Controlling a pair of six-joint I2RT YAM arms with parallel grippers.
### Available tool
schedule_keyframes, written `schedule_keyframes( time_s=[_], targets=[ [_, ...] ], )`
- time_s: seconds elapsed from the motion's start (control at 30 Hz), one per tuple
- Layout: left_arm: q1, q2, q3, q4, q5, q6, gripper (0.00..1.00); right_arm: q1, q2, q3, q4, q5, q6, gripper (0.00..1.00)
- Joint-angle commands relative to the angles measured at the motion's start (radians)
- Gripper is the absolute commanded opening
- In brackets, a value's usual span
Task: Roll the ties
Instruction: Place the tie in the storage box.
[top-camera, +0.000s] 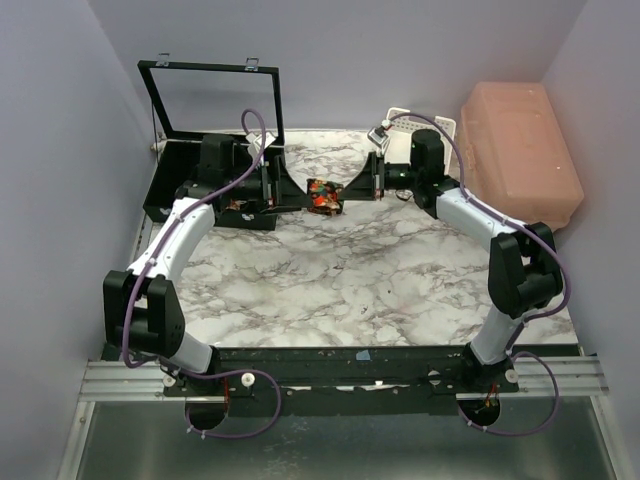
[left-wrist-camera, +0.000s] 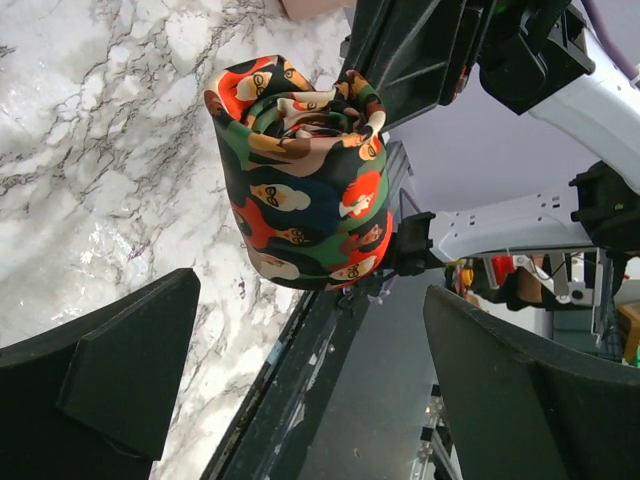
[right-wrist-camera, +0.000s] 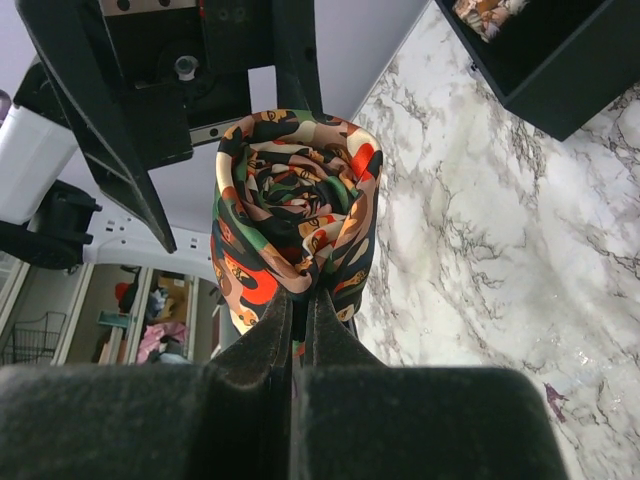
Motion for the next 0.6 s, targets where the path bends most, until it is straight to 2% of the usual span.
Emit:
schedule_keyframes(
  time_s=[0.0, 0.23, 0.4, 0.57],
  targets=[
    [-0.017, 0.007, -0.026, 0.078, 0.013, -0.066, 0.98, 0.012, -0.014, -0.008, 0.062, -0.028, 0.023, 0.0],
    [-0.045, 0.04, -0.046, 0.235, 0.035, -0.19, 0.98, 0.027, -0.006, -0.007, 0.059, -0.03, 0.017, 0.0],
    [-0.078, 0.078, -0.024, 0.269, 0.037, -0.235, 0.95, 0.036, -0.009, 0.004, 0.04, -0.033, -0.003, 0.0],
    [-0.088, 0.096, -0.015, 0.272, 0.044, -0.24, 0.78, 0.039, -0.02, 0.004, 0.001, -0.033, -0.035, 0.0]
  ],
)
